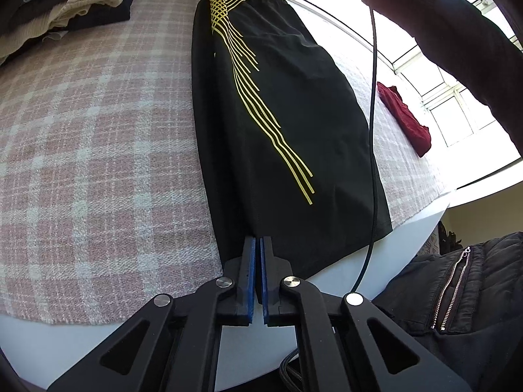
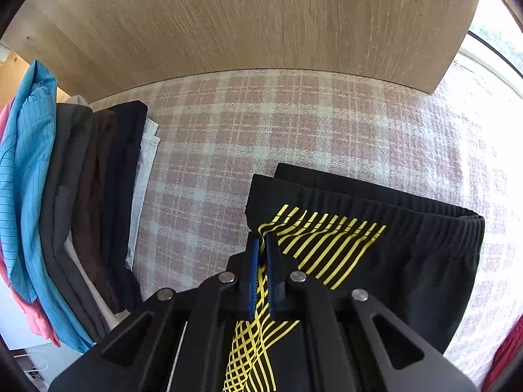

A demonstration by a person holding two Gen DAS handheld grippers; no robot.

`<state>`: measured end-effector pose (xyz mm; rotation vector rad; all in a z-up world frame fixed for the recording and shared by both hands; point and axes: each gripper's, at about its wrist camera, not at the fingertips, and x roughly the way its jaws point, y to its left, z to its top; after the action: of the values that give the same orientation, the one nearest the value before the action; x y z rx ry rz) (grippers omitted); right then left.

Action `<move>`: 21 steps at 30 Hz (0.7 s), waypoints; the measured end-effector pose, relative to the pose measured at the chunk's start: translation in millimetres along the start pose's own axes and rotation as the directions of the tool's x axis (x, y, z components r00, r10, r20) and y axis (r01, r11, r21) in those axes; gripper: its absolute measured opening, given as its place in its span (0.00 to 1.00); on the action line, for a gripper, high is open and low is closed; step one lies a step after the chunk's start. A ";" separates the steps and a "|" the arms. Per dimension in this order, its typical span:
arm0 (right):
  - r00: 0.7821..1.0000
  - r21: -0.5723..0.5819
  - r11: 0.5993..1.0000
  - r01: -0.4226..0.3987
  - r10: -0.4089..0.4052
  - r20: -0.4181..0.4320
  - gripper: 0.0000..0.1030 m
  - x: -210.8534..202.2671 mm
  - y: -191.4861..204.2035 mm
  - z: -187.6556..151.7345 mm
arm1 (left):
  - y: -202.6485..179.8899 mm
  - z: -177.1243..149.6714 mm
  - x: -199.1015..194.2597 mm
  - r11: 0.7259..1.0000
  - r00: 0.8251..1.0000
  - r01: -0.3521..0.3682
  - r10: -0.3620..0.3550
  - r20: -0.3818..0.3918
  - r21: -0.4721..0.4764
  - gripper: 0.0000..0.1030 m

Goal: Fold clothes

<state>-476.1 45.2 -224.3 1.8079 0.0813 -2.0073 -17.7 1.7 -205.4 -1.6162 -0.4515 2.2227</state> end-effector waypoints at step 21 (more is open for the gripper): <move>0.975 -0.191 0.979 0.073 -0.030 0.218 0.33 -88.5 10.7 -44.9 | 3.5 -6.5 -57.4 0.988 0.969 -0.138 0.150 0.198 -0.077 0.32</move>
<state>-425.7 74.8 -143.3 1.4730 0.2564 -2.1350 4.5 -27.5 -160.7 -1.5006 -0.4754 2.5210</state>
